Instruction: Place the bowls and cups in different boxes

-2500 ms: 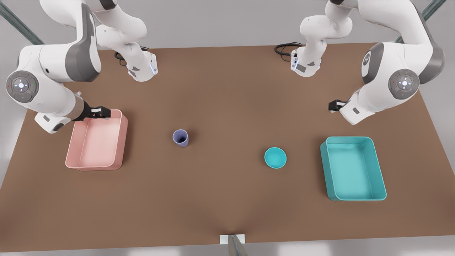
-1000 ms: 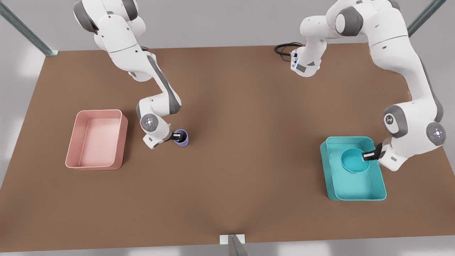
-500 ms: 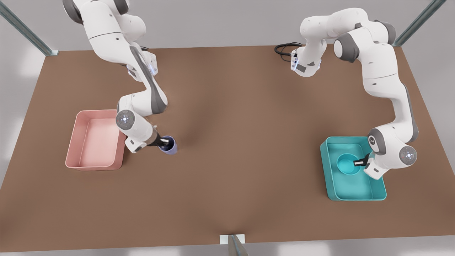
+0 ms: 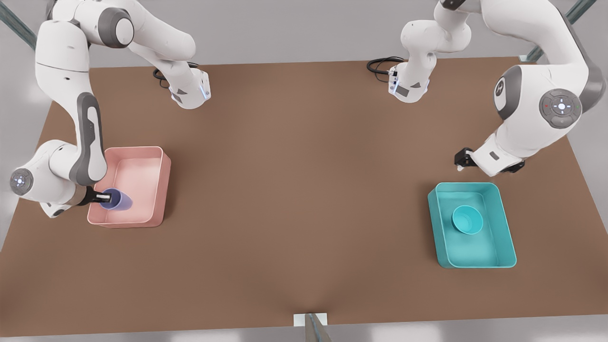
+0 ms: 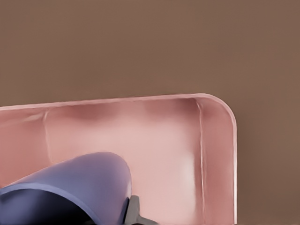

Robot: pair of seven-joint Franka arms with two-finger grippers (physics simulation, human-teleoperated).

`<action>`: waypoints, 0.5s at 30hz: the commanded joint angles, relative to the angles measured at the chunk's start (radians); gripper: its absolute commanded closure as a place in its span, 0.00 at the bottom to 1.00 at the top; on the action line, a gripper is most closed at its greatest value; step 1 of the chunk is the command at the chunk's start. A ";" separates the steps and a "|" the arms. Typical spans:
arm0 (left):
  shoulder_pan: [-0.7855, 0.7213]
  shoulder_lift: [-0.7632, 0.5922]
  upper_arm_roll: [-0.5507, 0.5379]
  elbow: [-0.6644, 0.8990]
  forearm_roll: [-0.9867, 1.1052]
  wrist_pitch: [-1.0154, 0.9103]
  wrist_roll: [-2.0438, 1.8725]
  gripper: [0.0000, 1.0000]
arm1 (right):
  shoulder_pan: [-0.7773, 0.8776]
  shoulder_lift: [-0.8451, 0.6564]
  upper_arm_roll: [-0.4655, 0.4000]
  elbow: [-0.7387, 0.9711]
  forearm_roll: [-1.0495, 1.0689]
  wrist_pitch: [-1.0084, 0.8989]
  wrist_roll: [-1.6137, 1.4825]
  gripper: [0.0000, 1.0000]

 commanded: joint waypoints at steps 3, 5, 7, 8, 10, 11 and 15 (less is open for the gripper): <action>-0.002 -0.006 -0.008 0.002 0.005 -0.127 -0.134 0.00 | 0.009 0.051 0.004 -0.008 -0.001 0.143 -0.471 0.79; -0.002 -0.012 -0.008 0.002 0.005 -0.135 -0.132 0.00 | 0.009 0.074 0.008 -0.009 0.001 0.207 -0.425 0.79; -0.002 -0.015 -0.008 0.002 0.005 -0.140 -0.132 0.00 | 0.009 0.079 0.010 -0.009 0.002 0.216 -0.425 0.79; -0.002 -0.015 -0.008 0.002 0.005 -0.140 -0.131 0.00 | 0.009 0.080 0.011 -0.012 0.002 0.215 -0.423 0.79; -0.003 -0.015 -0.010 0.002 0.004 -0.141 -0.131 0.00 | 0.009 0.080 0.011 -0.017 0.004 0.187 -0.416 0.79; -0.003 -0.017 -0.010 0.002 0.004 -0.141 -0.131 0.00 | 0.009 0.088 0.011 -0.017 0.022 0.163 -0.416 0.79; -0.003 -0.015 -0.010 0.002 0.004 -0.140 -0.131 0.00 | 0.009 0.094 0.013 -0.006 0.036 0.117 -0.422 0.00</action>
